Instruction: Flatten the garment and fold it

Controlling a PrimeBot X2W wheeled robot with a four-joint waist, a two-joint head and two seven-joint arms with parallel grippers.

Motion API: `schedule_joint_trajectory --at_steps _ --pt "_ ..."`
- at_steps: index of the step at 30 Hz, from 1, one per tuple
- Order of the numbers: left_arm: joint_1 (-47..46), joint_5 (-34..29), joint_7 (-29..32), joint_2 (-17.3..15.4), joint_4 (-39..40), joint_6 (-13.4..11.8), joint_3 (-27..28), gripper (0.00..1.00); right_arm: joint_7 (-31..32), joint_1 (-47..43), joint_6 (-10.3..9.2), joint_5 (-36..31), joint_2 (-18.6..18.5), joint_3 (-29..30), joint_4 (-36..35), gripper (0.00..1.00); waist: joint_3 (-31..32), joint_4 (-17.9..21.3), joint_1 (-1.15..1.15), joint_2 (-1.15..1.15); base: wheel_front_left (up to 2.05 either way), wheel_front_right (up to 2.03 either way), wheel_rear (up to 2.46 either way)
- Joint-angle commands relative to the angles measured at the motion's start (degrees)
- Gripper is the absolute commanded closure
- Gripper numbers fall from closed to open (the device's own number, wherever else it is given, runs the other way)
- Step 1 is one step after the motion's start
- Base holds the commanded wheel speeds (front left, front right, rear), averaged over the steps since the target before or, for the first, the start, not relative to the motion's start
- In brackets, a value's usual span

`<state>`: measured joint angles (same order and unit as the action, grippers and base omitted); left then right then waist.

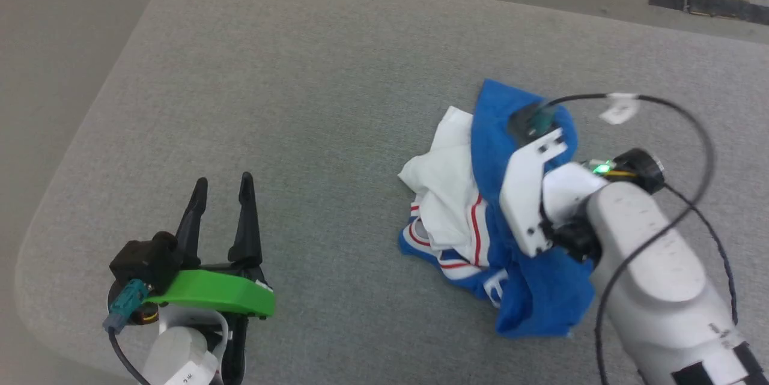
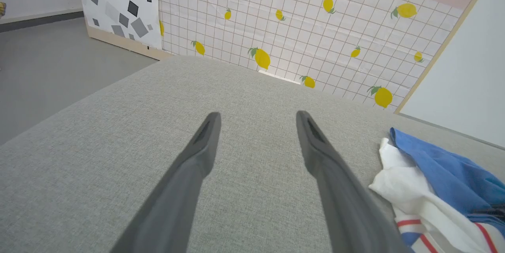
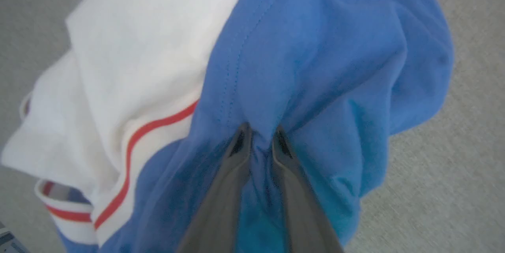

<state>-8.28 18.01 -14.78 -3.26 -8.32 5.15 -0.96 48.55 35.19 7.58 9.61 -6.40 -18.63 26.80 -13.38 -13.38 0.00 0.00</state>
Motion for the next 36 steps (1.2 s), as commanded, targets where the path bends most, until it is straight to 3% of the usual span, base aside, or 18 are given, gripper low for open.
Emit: schedule_joint_trajectory --at_steps 1,8,12,16,17,18,24,27,31,36 --pt "-0.42 -1.05 -0.21 0.34 -0.03 0.42 0.21 0.0 -2.45 -0.29 -0.09 1.07 -0.59 1.6 -0.85 1.0 1.13 1.57 0.0 0.0 0.0 0.0 0.0" --pt "0.35 -0.87 -0.21 0.36 -0.2 0.57 0.79 0.0 -12.78 -5.4 -0.09 3.32 -0.99 18.55 -8.6 1.0 4.21 5.2 0.0 0.0 0.0 0.0 0.0" --pt "0.88 -1.17 -0.21 0.37 -0.24 0.57 0.69 0.0 -12.42 -12.48 -0.09 1.34 -1.2 29.93 -12.02 1.0 5.15 6.61 0.0 0.0 0.0 0.0 0.0" --pt "1.37 -1.19 -0.21 0.37 -0.24 0.55 1.0 0.0 -11.16 -18.74 -0.09 0.26 0.09 35.46 -13.76 0.98 5.47 7.73 0.0 0.0 0.0 0.0 0.0" --pt "1.48 -1.21 -0.21 0.37 -0.24 0.56 1.07 0.0 -11.2 -19.51 -0.09 0.65 0.65 36.33 -14.25 0.34 5.5 7.91 0.0 0.0 0.0 0.0 0.0" --pt "1.6 -1.27 -0.21 0.37 -0.29 0.6 1.05 0.0 -12.07 -20.21 -0.09 0.97 1.19 37.01 -15.23 0.0 5.55 8.03 0.0 0.0 0.0 0.0 0.0" --pt "2.38 -1.21 -0.21 0.37 -0.33 0.65 1.14 0.0 -23.76 -24.73 -0.09 3.5 3.36 42.65 -22.23 0.0 6.22 8.35 0.0 0.0 0.0 0.0 0.0" --pt "2.69 -0.97 -0.21 0.38 -0.44 0.48 0.82 0.0 -28.74 -29.13 -0.09 7.51 3.48 44.03 -22.41 0.0 6.59 8.26 0.0 0.0 0.0 0.0 0.0" --pt "3.38 0.68 -0.22 0.38 -0.81 0.01 0.54 0.0 -34.58 -34.17 -0.09 12.12 3.5 43.13 -19.59 0.0 6.98 9.38 0.0 0.0 0.0 0.0 0.0" --pt "-0.06 3.6 2.17 0.38 -3.82 0.27 -2.35 0.0 -37.46 -34.41 -0.09 12.85 3.51 40.09 -17.63 0.0 6.18 12.12 0.0 0.0 0.0 0.0 0.0"
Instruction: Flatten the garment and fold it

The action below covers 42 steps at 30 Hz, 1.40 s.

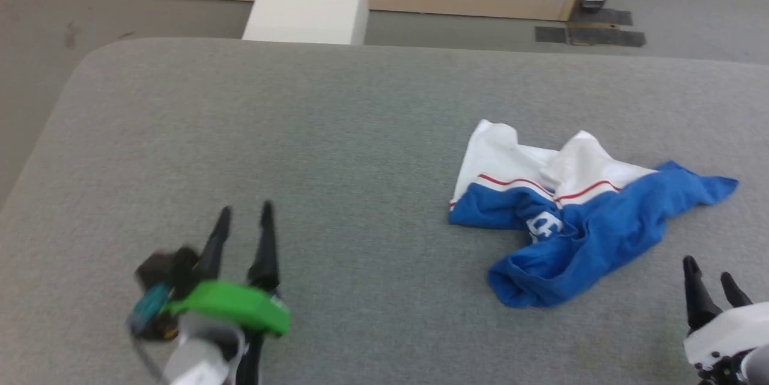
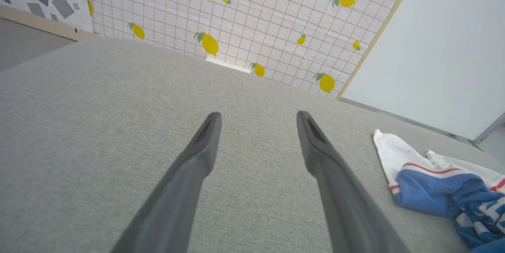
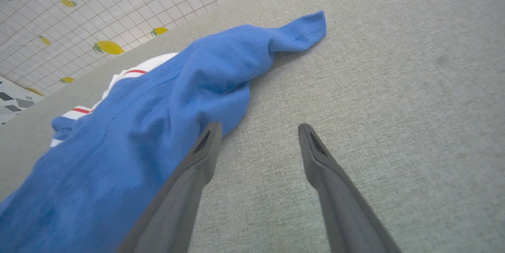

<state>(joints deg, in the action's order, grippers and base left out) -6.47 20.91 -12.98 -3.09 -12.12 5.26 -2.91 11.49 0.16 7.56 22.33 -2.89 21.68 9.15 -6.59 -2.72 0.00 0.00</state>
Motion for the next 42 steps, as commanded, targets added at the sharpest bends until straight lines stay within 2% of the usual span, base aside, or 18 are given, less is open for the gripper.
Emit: schedule_joint_trajectory --at_steps 1,6,11,15,19,22,23,24,28,31,34,36,42 --pt "-3.83 1.08 2.46 0.21 -0.85 0.37 -1.47 0.0 -0.44 1.26 -0.08 -0.29 0.01 -0.96 0.01 0.0 -1.05 2.32 0.0 0.0 0.0 0.0 0.0" --pt "-16.83 1.43 13.33 -0.15 -4.49 1.35 -6.76 0.0 -0.28 5.52 -0.08 -1.69 0.01 -4.3 -0.9 0.0 -4.47 6.55 0.0 0.0 0.0 0.0 0.0" --pt "-29.67 2.29 29.43 -0.66 -11.35 2.07 -15.3 0.0 -0.78 9.47 -0.08 -1.46 0.01 -7.59 -0.63 0.0 -9.36 11.67 0.0 0.0 0.0 0.0 0.0" --pt "-34.25 4.8 42.51 -1.96 -15.55 2.19 -24.14 0.0 -2.31 10.49 -0.08 -0.52 0.01 -8.35 0.85 0.0 -12.04 14.89 0.0 0.0 0.0 0.0 0.0" --pt "-34.68 7.82 49.11 -4.35 -17.42 2.21 -30.03 0.0 -4.11 10.11 -0.08 -0.01 0.01 -7.85 2.58 0.0 -12.95 16.25 0.0 0.0 0.0 0.0 0.0" --pt "-34.0 8.11 48.78 -5.97 -18.38 2.22 -31.57 0.0 -5.03 9.88 -0.08 0.03 0.01 -7.46 3.31 0.0 -12.91 16.43 0.0 0.0 0.0 0.0 0.0" --pt "-33.79 8.15 47.47 -6.25 -18.24 2.22 -31.96 0.69 -5.31 9.8 -0.08 -0.11 0.01 -7.25 3.49 0.0 -12.75 16.25 0.0 0.0 0.0 0.0 0.0" --pt "-33.61 8.53 46.17 -6.23 -18.02 2.22 -31.99 1.0 -5.47 9.76 -0.08 -0.2 0.01 -7.04 3.56 0.0 -12.58 15.94 0.0 0.0 0.0 0.0 0.0" --pt "-33.95 10.61 39.33 -6.03 -16.72 2.22 -30.58 1.0 -5.5 9.74 -0.08 -0.98 0.01 -6.43 3.53 0.0 -10.95 13.44 0.0 0.0 0.0 0.0 0.0" --pt "-35.28 11.77 31.5 -5.86 -14.98 1.04 -26.41 1.0 -4.95 9.68 -0.08 -1.86 0.01 -5.93 3.29 0.0 -8.8 10.51 0.0 0.0 0.0 0.0 0.0" --pt "-35.6 12.79 24.44 -6.69 -12.86 -1.65 -21.36 1.0 -3.97 9.44 -0.08 -2.74 0.01 -5.84 2.91 0.0 -6.43 7.46 0.0 0.0 0.0 0.0 0.0" --pt "-34.32 13.49 21.78 -8.0 -11.86 -3.49 -18.5 1.0 -3.45 9.23 -0.08 -3.04 0.02 -5.8 2.67 0.0 -4.93 5.52 0.0 0.0 0.0 0.0 0.0" --pt "-22.54 16.41 20.33 -12.74 -8.96 -9.18 -12.01 1.0 -2.43 8.52 -0.08 -3.02 0.02 -6.16 2.35 0.0 -2.08 1.17 0.0 0.0 0.0 0.0 0.0"
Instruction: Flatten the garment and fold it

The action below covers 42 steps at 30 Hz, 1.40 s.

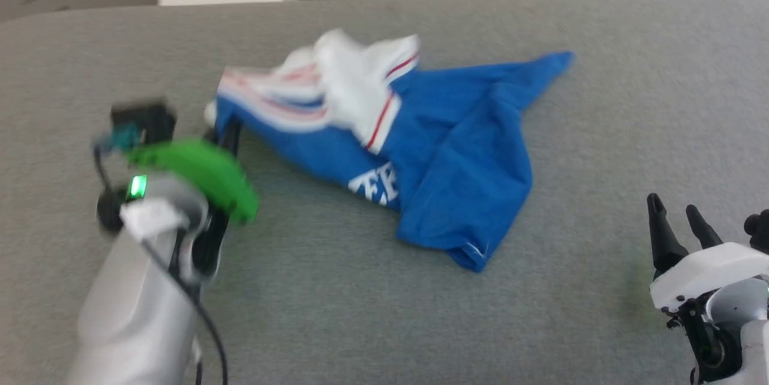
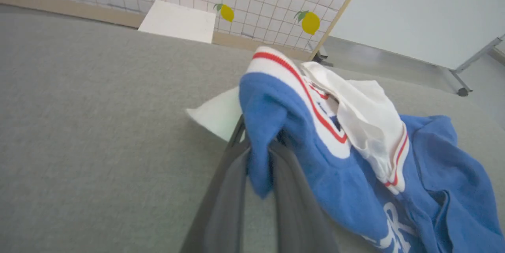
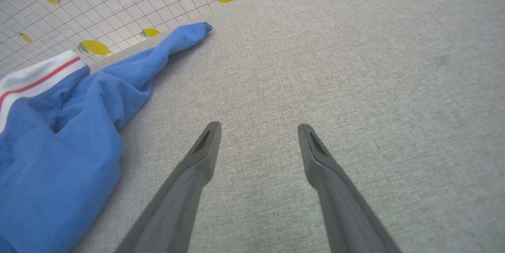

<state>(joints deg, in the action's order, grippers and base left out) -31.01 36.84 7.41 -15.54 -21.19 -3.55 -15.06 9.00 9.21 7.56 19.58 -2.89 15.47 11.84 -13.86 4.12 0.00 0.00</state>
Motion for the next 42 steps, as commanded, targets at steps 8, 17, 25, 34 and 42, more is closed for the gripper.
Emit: schedule_joint_trajectory --at_steps 8,17,25,34,42 --pt "20.38 6.0 2.7 0.13 2.13 -3.1 2.23 0.94 0.58 -1.5 -0.08 -0.64 0.02 0.7 -0.95 0.0 6.81 -8.2 0.0 0.0 0.0 0.0 0.0" --pt "21.86 0.87 -13.99 -0.77 9.25 -2.79 5.37 0.0 3.21 0.48 -0.08 -2.1 0.02 -3.55 -4.48 0.0 7.4 -10.52 0.0 0.0 0.0 0.0 0.0" --pt "24.45 -7.89 -22.33 1.26 12.87 -3.34 7.4 0.0 14.36 9.4 -0.08 -5.28 0.02 -21.63 -3.44 0.0 4.24 -13.82 0.0 0.0 0.0 0.0 0.0" --pt "23.73 -15.4 -22.39 9.18 17.65 1.52 12.15 0.0 22.37 25.63 -0.08 -9.25 0.02 -36.96 10.97 0.0 -2.04 -19.66 0.0 0.0 0.0 0.0 0.0" --pt "21.52 -18.54 -22.4 11.92 16.23 5.49 14.7 0.0 21.6 32.78 -0.08 -10.85 0.02 -40.94 23.24 0.0 -4.71 -22.18 0.0 0.0 0.0 0.0 0.0"
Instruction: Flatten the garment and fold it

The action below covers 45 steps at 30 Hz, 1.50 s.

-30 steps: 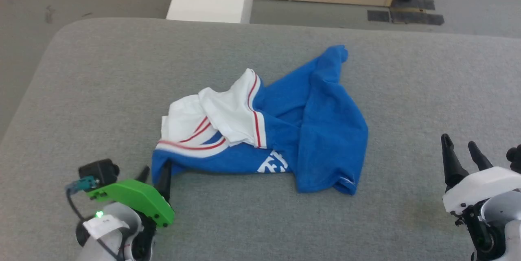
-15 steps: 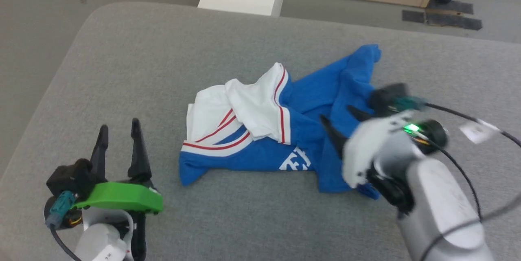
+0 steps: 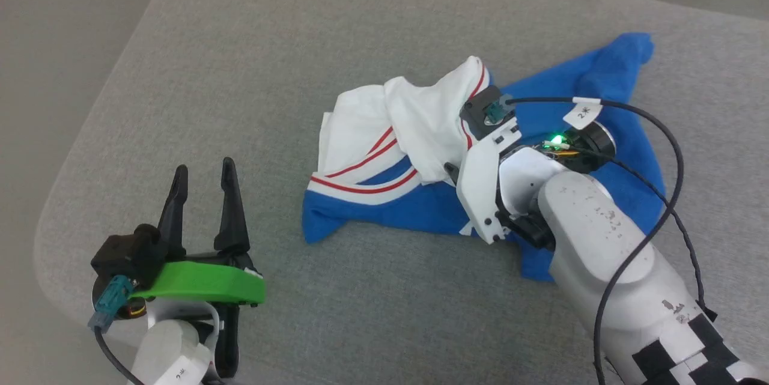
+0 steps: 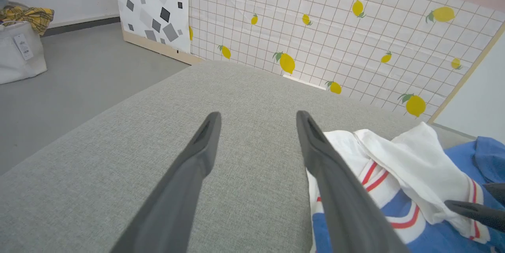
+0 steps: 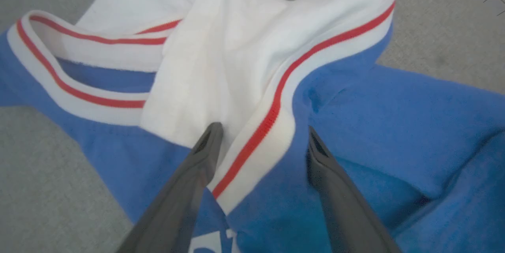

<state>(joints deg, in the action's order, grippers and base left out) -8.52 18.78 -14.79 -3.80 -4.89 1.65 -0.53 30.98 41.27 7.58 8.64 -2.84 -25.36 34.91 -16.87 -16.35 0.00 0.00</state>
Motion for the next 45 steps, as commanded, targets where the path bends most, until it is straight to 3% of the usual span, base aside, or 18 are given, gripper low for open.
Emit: schedule_joint_trajectory --at_steps 1,2,3,4,10,14,18,21,28,29,30,34,37,40,45 --pt "-1.11 -0.81 -0.2 0.33 -0.27 0.65 0.51 0.0 -0.67 1.14 -0.09 0.48 -0.04 -0.65 1.2 0.0 -1.77 -1.74 0.0 0.0 0.0 0.0 0.0" --pt "-1.22 -1.0 -0.2 0.43 -0.45 0.9 0.82 0.0 -0.81 1.35 -0.09 1.18 -0.04 -0.97 1.92 0.24 -1.76 -1.69 0.0 0.0 0.0 0.0 0.0" --pt "-1.29 -1.2 -0.2 0.52 -0.63 1.08 1.12 0.0 -1.22 1.57 -0.09 1.86 -0.04 -1.38 2.37 0.71 -1.69 -1.56 0.0 0.0 0.0 0.0 0.0" --pt "-1.31 -1.5 -0.2 0.6 -0.74 1.21 1.49 0.0 -2.14 1.92 -0.09 2.43 -0.04 -1.89 2.66 1.0 -1.54 -1.22 0.0 0.0 0.0 0.0 0.0" --pt "-0.82 -2.76 -0.2 0.83 -1.01 1.96 2.76 0.0 -7.47 1.92 -0.09 7.99 -0.04 0.18 2.03 1.0 1.06 1.16 0.0 0.0 0.0 0.0 0.0" --pt "0.52 -3.22 -0.2 0.88 -0.84 2.15 3.58 0.0 -11.19 -1.36 -0.09 10.56 -0.08 6.29 -2.29 1.0 3.89 3.35 0.0 0.0 0.0 0.0 0.0" --pt "2.25 -3.34 -0.2 0.9 -0.73 2.15 3.95 0.0 -10.62 -8.97 -0.09 14.77 -1.19 16.89 -9.7 1.0 6.43 5.78 0.0 0.0 0.0 0.0 0.0" --pt "3.21 -3.3 -0.2 0.9 -0.74 2.07 3.84 0.0 -8.18 -16.85 -0.09 17.61 -1.44 28.15 -15.86 1.0 7.6 7.18 0.0 0.0 0.0 0.0 0.0" --pt "3.98 -2.94 -0.2 0.91 -1.2 1.88 3.2 0.0 -1.14 -32.61 -0.09 13.33 -0.17 48.82 -26.98 0.98 7.86 8.96 0.0 0.0 0.0 0.0 0.0" --pt "4.07 -2.97 -0.2 0.91 -1.25 1.89 3.2 0.0 -0.04 -33.74 -0.09 13.23 -0.12 49.58 -27.24 0.66 7.83 9.19 0.0 0.0 0.0 0.0 0.0" --pt "4.15 -2.92 -0.2 0.91 -1.42 1.95 3.13 0.0 0.57 -34.71 -0.09 13.66 -0.09 49.77 -27.45 0.0 7.77 9.38 0.0 0.0 0.0 0.0 0.0" --pt "4.52 -2.92 -0.2 0.91 -1.98 1.91 3.35 0.0 -4.3 -35.39 -0.09 15.41 -0.06 50.78 -29.09 0.0 8.22 10.35 0.0 0.0 0.0 0.0 0.0" --pt "4.36 -2.43 -0.2 0.91 -2.2 1.71 3.23 0.0 -10.87 -35.2 -0.09 13.88 -0.05 52.89 -30.88 0.0 8.66 10.94 0.0 0.0 0.0 0.0 0.0" --pt "2.91 -1.33 0.16 0.91 -3.03 1.83 1.95 0.0 -13.66 -35.58 -0.09 12.82 -0.05 53.71 -31.8 0.0 8.69 11.56 0.0 0.0 0.0 0.0 0.0" --pt "-4.37 -0.22 8.74 0.89 -5.03 2.92 -2.27 0.0 -13.95 -35.75 -0.09 11.87 -0.05 53.32 -32.45 0.0 7.61 13.19 0.0 0.0 0.0 0.0 0.0"
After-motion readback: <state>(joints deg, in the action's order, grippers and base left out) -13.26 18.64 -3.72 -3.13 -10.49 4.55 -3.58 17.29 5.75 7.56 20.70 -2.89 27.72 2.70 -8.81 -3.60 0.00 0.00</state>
